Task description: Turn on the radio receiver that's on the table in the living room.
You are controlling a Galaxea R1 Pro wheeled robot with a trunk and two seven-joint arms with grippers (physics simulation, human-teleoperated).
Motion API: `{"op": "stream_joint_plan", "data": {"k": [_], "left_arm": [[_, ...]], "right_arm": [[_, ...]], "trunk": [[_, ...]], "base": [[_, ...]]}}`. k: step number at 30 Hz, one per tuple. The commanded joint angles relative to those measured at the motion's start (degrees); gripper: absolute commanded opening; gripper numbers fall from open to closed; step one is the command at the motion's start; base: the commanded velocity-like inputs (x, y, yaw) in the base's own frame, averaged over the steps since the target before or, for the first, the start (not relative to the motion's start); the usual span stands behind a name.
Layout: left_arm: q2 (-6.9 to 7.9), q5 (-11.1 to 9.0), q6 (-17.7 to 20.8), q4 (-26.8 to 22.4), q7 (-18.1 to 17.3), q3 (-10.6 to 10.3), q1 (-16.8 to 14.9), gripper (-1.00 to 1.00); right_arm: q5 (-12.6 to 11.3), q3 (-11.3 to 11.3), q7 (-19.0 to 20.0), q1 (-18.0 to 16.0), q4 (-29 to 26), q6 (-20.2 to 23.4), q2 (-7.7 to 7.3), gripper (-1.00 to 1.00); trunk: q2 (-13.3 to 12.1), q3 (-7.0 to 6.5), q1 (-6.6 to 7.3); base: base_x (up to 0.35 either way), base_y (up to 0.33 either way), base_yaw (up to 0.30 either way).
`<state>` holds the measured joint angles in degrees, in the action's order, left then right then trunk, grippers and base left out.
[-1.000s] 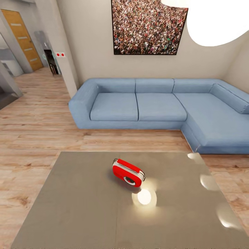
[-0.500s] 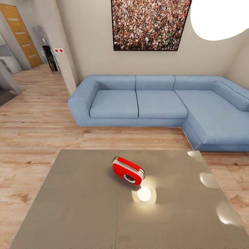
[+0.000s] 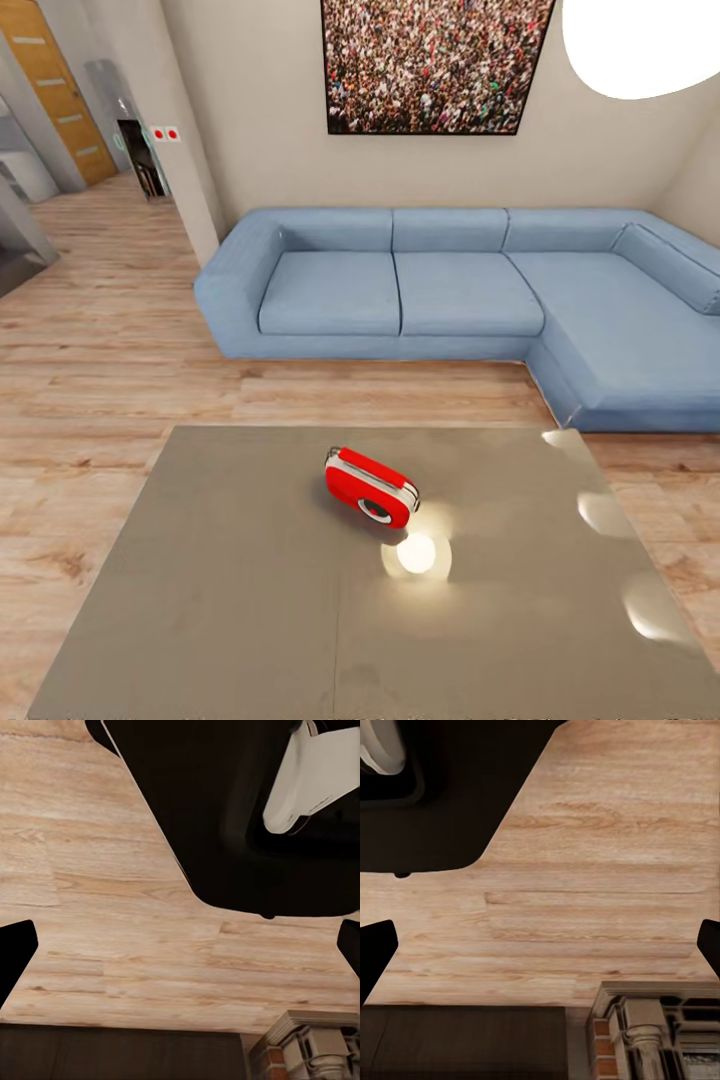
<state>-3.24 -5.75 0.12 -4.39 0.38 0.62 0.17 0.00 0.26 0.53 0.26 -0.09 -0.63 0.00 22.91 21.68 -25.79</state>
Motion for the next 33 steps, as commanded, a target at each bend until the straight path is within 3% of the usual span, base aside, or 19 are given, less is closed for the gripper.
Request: {"op": "stream_joint_plan", "data": {"k": [1, 33], "left_arm": [[0.0, 0.0, 0.0, 0.0, 0.0, 0.0, 0.0, 1.0], [0.03, 0.0, 0.0, 0.0, 0.1, 0.0, 0.0, 1.0]], "right_arm": [[0.0, 0.0, 0.0, 0.0, 0.0, 0.0, 0.0, 1.0], [0.0, 0.0, 0.0, 0.0, 0.0, 0.0, 0.0, 1.0]], "trunk": [[0.0, 0.1, 0.0], [0.0, 3.07, 0.0]], "base": [[0.0, 0.0, 0.0], [0.0, 0.0, 0.0]]}}
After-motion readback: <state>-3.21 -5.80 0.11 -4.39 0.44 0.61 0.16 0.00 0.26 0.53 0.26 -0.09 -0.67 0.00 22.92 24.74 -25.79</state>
